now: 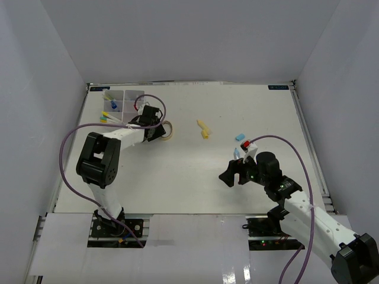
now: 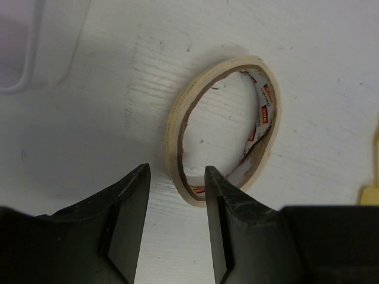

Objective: Sort the stationery into containers
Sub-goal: Pick up the stationery from the center of the board, then place the stationery in the storage box.

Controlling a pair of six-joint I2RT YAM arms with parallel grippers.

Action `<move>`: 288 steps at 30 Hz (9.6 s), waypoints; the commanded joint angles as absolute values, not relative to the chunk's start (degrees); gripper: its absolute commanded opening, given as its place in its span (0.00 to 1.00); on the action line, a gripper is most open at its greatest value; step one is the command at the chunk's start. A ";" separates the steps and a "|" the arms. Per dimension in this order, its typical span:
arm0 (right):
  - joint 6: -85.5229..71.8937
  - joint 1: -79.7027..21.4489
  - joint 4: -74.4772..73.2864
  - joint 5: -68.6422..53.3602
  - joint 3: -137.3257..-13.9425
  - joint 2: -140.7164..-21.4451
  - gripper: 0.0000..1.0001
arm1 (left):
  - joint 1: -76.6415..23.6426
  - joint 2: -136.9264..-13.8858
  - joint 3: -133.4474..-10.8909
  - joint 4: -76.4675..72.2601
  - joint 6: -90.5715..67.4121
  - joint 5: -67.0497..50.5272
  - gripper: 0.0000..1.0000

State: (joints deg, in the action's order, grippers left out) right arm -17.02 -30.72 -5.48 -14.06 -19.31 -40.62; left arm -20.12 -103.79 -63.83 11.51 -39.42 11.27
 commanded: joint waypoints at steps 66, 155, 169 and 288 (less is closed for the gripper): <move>-19.95 -30.59 8.87 -28.91 -38.39 -54.92 0.94 | -20.57 -61.35 -45.62 3.69 29.45 -25.04 0.00; -18.71 -24.17 24.24 -60.90 -47.29 -67.06 0.08 | -20.13 -62.22 -50.53 -8.26 -5.62 -60.27 0.87; -24.34 -24.17 33.30 -64.69 -48.60 -69.52 0.08 | -21.18 -67.94 -55.64 -11.42 -9.23 -65.13 0.81; -7.91 -19.95 11.78 -46.58 -32.78 -63.37 0.91 | -10.99 -111.97 -104.50 39.11 63.11 6.59 0.81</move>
